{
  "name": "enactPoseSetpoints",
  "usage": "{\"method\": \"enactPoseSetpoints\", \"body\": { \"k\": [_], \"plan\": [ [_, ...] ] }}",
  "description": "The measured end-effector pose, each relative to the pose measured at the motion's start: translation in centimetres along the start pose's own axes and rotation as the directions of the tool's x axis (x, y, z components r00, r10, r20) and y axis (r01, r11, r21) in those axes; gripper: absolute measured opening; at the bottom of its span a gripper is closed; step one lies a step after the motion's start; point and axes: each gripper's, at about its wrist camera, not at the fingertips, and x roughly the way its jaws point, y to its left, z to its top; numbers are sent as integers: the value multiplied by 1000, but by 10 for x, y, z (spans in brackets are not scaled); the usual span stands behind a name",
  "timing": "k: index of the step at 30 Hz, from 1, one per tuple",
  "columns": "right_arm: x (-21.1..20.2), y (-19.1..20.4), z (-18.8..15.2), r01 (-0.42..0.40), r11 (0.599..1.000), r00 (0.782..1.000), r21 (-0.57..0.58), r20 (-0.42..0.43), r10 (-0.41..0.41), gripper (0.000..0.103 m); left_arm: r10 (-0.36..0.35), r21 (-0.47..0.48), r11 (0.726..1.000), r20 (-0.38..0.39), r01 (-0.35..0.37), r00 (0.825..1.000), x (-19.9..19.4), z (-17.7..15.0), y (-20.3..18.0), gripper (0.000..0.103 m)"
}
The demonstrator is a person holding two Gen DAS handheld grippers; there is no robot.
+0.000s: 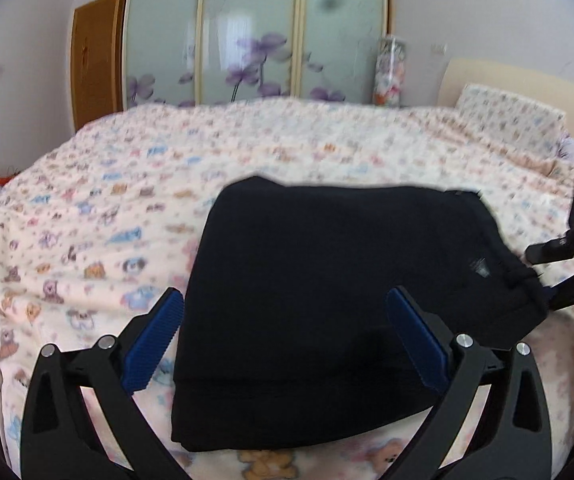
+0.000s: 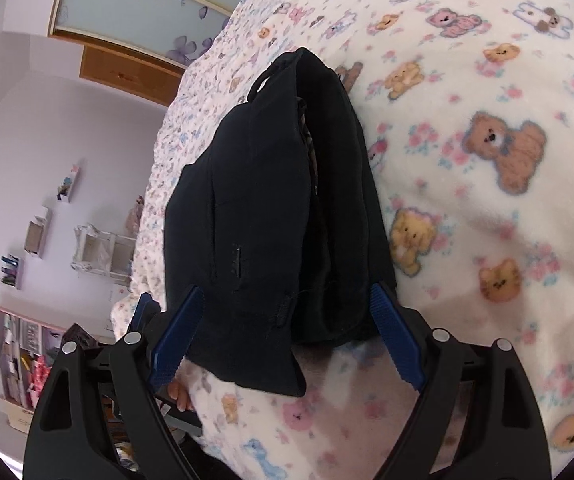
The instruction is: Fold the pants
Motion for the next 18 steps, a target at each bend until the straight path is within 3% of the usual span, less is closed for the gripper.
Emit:
{"method": "enactPoseSetpoints", "body": {
  "k": [1, 3, 5, 6, 10, 12, 14, 16, 18],
  "plan": [
    [1, 8, -2, 39, 998, 999, -52, 15, -39, 82, 4, -6, 1000, -20, -4, 1000, -1, -5, 4, 101],
    [1, 26, -9, 139, 975, 989, -176, 78, -127, 63, 1, -24, 1000, -80, -3, 997, 12, -8, 7, 101],
    [-6, 42, -12, 151, 948, 981, -281, 162, -108, 36, 10, -27, 1000, -94, -13, 995, 18, -12, 7, 101],
    [-9, 48, -12, 142, 942, 979, -305, 183, -89, 32, 14, -24, 1000, -93, -16, 996, 18, -13, 7, 101],
    [-13, 72, -10, 190, 884, 949, -428, 312, -53, 27, 27, -15, 999, -89, -28, 996, 17, -16, 6, 101],
    [-15, 75, -6, 189, 881, 938, -434, 344, -32, 25, 24, -17, 1000, -86, -26, 996, 16, -16, 6, 101],
    [-12, 64, 2, 207, 904, 940, -373, 331, -79, 24, 14, -16, 1000, -85, -15, 996, 15, -17, 7, 101],
    [-2, 38, 5, 230, 936, 953, -266, 256, -161, 25, 2, -17, 1000, -93, -4, 996, 16, -17, 7, 101],
    [1, 19, 3, 202, 963, 967, -180, 195, -167, 28, -3, -13, 1000, -101, 2, 995, 17, -17, 6, 101]
  ]
}}
